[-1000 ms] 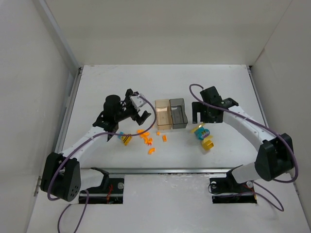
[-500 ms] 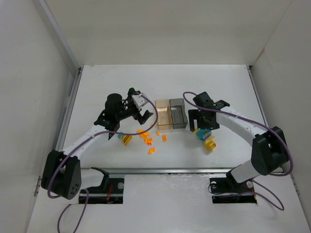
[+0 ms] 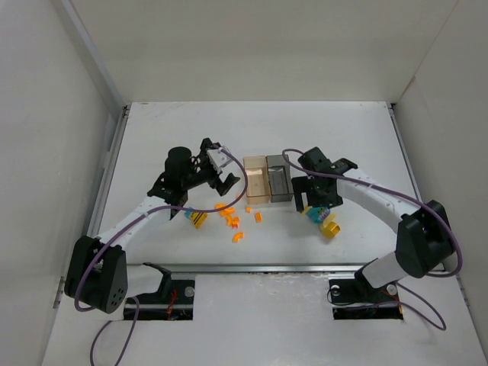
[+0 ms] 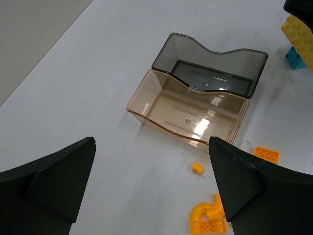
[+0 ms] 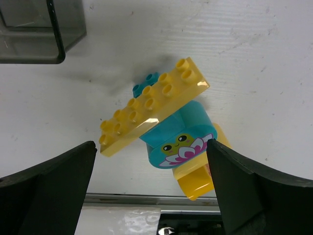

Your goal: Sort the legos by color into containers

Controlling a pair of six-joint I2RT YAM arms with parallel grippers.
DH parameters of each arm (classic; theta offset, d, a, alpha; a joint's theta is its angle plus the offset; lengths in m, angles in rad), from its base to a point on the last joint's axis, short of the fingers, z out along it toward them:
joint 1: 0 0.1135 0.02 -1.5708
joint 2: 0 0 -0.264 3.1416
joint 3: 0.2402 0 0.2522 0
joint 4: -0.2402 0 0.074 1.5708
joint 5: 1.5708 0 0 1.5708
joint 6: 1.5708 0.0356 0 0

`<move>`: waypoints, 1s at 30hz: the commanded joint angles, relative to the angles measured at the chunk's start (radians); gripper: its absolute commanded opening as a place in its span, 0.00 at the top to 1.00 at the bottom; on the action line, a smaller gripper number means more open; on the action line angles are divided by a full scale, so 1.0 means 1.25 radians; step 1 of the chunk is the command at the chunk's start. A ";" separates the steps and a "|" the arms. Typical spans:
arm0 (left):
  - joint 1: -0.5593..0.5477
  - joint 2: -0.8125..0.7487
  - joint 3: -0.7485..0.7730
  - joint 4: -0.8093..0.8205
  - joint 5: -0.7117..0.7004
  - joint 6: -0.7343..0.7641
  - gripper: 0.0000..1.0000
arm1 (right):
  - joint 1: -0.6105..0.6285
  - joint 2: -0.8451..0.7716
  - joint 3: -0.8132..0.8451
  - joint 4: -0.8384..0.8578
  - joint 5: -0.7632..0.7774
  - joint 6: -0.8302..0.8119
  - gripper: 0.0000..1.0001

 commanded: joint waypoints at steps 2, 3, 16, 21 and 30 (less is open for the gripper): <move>-0.004 -0.027 0.021 0.030 0.019 0.010 0.00 | 0.003 0.002 0.055 -0.069 0.002 -0.008 0.00; -0.004 -0.027 0.014 0.031 0.019 0.010 0.00 | 0.003 0.002 0.063 -0.093 0.011 -0.008 0.00; -0.004 0.000 0.049 0.031 0.011 0.051 0.00 | 0.019 0.098 0.192 -0.226 0.041 -0.042 0.00; -0.004 0.000 0.057 0.031 -0.006 0.069 0.00 | 0.003 0.041 0.135 -0.244 0.095 0.087 0.00; -0.004 0.023 0.049 0.031 0.010 0.077 0.00 | -0.039 -0.158 -0.054 -0.139 0.088 0.298 0.00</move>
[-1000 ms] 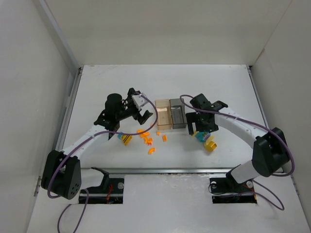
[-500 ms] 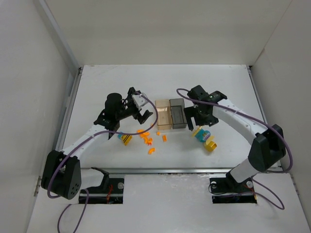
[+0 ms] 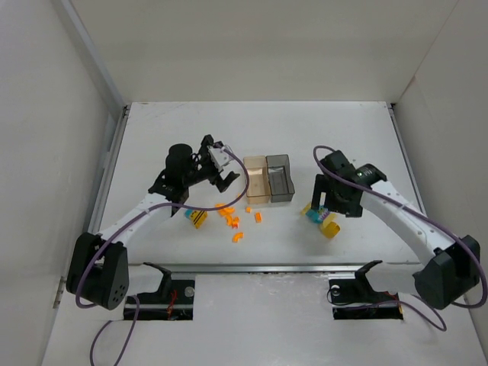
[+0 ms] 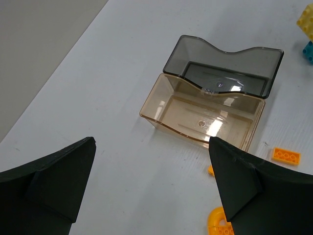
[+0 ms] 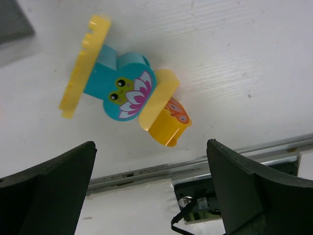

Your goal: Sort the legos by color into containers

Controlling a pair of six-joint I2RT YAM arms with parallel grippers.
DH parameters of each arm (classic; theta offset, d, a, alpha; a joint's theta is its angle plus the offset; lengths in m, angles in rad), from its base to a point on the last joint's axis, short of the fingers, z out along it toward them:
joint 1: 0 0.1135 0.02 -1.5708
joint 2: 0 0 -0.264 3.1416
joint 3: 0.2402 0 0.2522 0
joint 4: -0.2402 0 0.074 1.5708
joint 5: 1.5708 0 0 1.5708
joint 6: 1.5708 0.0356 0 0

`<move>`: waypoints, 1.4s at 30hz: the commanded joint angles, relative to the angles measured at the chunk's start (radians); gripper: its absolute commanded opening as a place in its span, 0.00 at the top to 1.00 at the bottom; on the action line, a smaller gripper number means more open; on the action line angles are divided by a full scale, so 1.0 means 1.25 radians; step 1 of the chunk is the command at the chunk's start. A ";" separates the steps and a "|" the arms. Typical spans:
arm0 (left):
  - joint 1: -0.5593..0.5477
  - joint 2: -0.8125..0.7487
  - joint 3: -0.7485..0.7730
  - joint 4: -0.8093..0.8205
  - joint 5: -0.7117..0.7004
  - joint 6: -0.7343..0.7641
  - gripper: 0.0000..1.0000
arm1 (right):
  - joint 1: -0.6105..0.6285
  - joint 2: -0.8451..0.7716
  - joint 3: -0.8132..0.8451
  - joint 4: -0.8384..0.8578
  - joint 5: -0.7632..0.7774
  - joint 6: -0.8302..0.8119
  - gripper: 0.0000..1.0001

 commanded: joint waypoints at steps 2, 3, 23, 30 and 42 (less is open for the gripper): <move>-0.011 0.006 0.024 0.037 0.019 0.041 0.00 | -0.027 0.047 -0.079 0.069 0.007 0.088 0.00; -0.020 0.006 0.024 0.044 0.011 0.050 0.00 | -0.027 0.056 -0.089 0.078 0.007 0.088 0.00; -0.079 0.021 0.017 0.064 -0.107 0.073 0.00 | -0.043 0.077 -0.142 0.323 -0.076 0.012 0.01; -0.086 0.028 0.024 0.064 -0.123 0.073 0.00 | -0.043 0.141 -0.124 0.351 -0.066 -0.025 0.14; -0.093 0.021 0.010 0.032 -0.132 0.083 0.00 | -0.043 0.148 -0.152 0.427 -0.059 -0.057 0.27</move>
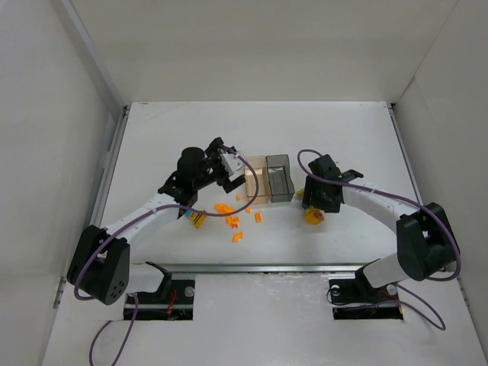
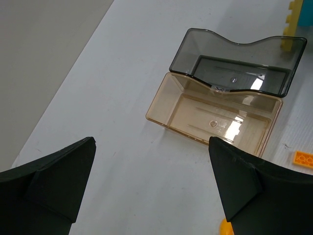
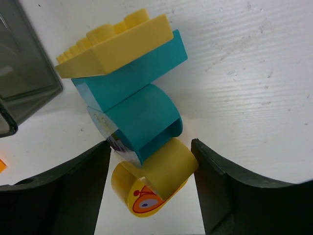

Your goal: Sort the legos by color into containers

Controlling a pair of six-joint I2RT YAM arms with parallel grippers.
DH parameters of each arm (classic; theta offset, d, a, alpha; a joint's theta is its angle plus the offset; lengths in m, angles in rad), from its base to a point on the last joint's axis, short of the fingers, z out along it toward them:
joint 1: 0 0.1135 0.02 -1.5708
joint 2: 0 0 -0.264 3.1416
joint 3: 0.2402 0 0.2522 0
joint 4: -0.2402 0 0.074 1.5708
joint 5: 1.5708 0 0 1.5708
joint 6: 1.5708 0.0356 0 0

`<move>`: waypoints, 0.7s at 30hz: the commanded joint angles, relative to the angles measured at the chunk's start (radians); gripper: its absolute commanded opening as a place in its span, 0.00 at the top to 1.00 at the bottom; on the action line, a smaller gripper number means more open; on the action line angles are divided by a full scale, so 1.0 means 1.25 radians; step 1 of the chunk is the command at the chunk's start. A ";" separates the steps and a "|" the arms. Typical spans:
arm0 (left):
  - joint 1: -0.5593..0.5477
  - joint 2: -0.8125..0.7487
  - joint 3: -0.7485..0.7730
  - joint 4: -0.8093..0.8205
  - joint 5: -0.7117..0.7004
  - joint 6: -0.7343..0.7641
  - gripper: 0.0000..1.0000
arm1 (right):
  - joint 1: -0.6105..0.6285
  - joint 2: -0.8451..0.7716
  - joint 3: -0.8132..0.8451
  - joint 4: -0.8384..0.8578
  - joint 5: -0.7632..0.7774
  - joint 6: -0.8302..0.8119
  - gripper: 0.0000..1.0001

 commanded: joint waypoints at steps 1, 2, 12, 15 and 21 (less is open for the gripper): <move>-0.011 -0.012 0.010 0.006 0.002 0.016 0.00 | -0.002 0.000 -0.015 0.072 0.015 -0.012 0.30; -0.011 -0.012 0.010 0.006 0.002 0.016 0.00 | -0.002 0.000 -0.026 0.079 0.015 -0.012 0.32; -0.025 -0.012 0.017 -0.034 0.009 0.016 0.00 | -0.002 0.000 -0.063 0.135 0.015 0.013 0.75; -0.025 -0.012 0.017 -0.034 0.016 0.016 0.00 | -0.002 -0.008 -0.063 0.135 0.022 0.013 0.75; -0.025 -0.012 0.024 -0.041 0.016 0.024 0.00 | -0.002 -0.032 -0.053 0.113 0.029 -0.003 0.87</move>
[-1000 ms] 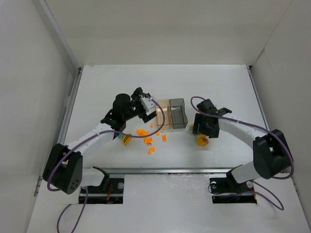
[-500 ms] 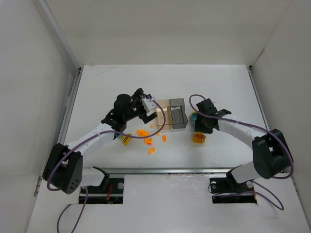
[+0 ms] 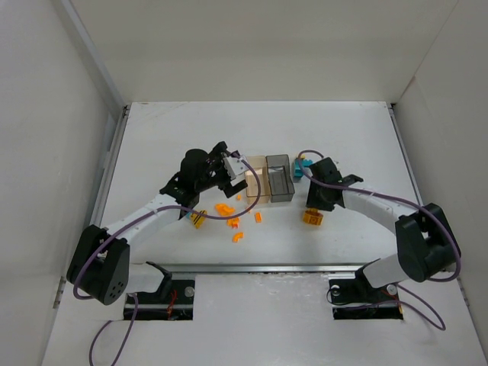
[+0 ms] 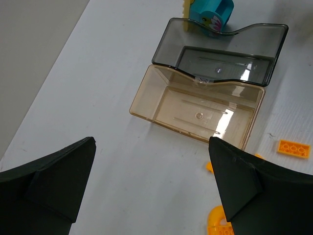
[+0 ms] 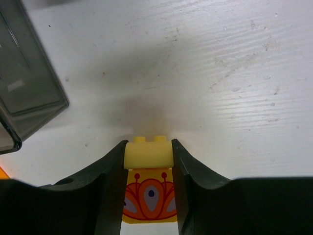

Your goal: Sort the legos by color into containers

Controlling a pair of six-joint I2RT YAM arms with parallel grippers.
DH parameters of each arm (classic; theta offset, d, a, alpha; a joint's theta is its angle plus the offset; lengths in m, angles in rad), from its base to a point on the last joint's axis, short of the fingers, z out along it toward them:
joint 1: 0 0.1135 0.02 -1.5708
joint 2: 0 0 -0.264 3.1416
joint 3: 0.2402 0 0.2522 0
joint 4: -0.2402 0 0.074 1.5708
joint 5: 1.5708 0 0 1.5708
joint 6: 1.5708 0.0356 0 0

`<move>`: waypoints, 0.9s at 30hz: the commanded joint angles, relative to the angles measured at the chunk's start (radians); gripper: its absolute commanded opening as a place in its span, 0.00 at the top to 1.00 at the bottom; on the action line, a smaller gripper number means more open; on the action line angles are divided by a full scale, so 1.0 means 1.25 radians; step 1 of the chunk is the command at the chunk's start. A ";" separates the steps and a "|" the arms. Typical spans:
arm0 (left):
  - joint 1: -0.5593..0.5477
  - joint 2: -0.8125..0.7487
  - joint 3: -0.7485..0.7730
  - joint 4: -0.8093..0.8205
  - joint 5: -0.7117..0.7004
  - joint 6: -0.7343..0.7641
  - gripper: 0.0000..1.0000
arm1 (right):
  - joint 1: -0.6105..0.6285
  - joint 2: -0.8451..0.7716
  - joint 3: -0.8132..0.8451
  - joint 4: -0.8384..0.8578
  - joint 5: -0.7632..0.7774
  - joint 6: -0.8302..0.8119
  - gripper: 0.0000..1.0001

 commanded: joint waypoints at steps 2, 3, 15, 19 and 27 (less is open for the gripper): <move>-0.004 -0.012 0.024 0.009 0.015 0.011 0.00 | 0.006 -0.054 0.020 -0.036 0.044 -0.014 0.96; -0.004 -0.012 0.024 0.009 0.024 0.011 0.00 | 0.006 -0.068 0.027 -0.047 0.052 -0.014 1.00; -0.004 0.012 0.106 0.109 0.187 -0.190 0.00 | 0.122 -0.294 0.160 0.021 0.163 0.072 1.00; -0.012 0.028 0.140 0.144 0.276 -0.283 0.00 | 0.197 -0.233 0.254 0.057 0.257 0.133 1.00; -0.029 0.028 0.158 0.153 0.361 -0.247 0.00 | 0.266 -0.048 0.453 0.055 0.265 0.084 1.00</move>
